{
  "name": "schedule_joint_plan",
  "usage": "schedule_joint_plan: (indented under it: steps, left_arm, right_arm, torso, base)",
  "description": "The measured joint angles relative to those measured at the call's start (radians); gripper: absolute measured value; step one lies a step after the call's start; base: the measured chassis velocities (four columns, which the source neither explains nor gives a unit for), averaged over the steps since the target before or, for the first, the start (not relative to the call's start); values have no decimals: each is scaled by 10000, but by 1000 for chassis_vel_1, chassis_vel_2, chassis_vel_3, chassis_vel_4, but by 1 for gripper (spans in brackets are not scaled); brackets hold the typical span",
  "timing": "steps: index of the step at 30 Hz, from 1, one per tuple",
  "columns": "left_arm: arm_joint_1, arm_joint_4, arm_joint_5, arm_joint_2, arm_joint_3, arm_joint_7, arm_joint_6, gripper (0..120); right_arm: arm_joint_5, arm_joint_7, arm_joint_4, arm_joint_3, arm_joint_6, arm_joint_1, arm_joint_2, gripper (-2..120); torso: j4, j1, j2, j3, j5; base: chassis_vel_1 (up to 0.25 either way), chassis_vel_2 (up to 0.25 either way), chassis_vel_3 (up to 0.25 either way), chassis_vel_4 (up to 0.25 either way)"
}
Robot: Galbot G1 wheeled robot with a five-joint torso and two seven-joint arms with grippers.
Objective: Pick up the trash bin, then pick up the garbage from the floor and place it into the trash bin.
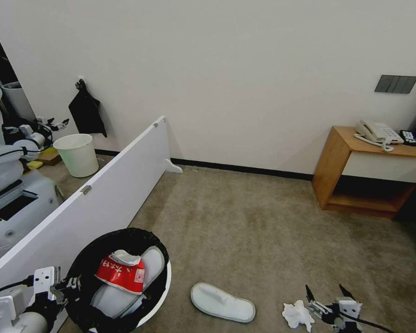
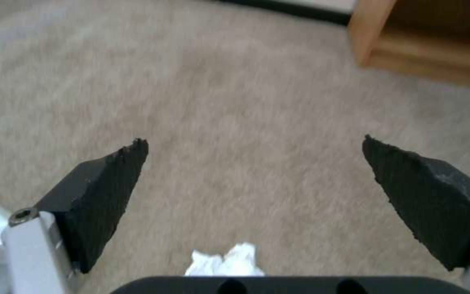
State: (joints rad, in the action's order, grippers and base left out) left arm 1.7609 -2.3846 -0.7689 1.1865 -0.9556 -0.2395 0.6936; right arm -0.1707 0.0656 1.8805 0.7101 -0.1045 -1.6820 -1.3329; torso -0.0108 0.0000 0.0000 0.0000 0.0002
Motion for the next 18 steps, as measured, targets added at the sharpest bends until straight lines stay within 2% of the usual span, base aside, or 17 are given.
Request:
schedule_joint_plan:
  steps: [6, 8, 11, 13, 18]
  left_arm:
    - [35, -80, 46, -74, 9, -13, 26, 3]
    - [80, -144, 45, -97, -36, -15, 43, 3]
    - [98, -159, 70, -95, -49, -28, 44, 3]
    - [154, -191, 182, -43, -58, -51, 48, 3]
    - [213, -279, 275, 8, -70, -72, 62, 3]
  right_arm:
    - [2, 44, -524, -346, -778, 388, 265, 100]
    - [-185, -51, -824, -594, -1352, 656, 466, 100]
    - [-311, -124, -961, -691, -1573, 771, 536, 100]
    - [-610, -290, -1402, -958, -2121, 1120, 706, 100]
    - [-585, -346, -2069, -1243, -2514, 1591, 775, 100]
  torso:
    - [-5, 0, 0, 0, -2]
    - [-2, 0, 0, 0, -2]
    - [-1, 0, 0, 0, -2]
    - [0, 0, 0, 0, -3]
    - [-2, 0, 0, 0, -2]
  base:
    - [0, 0, 0, 0]
    - [0, 0, 0, 0]
    - [0, 0, 0, 0]
    - [0, 0, 0, 0]
    - [0, 0, 0, 0]
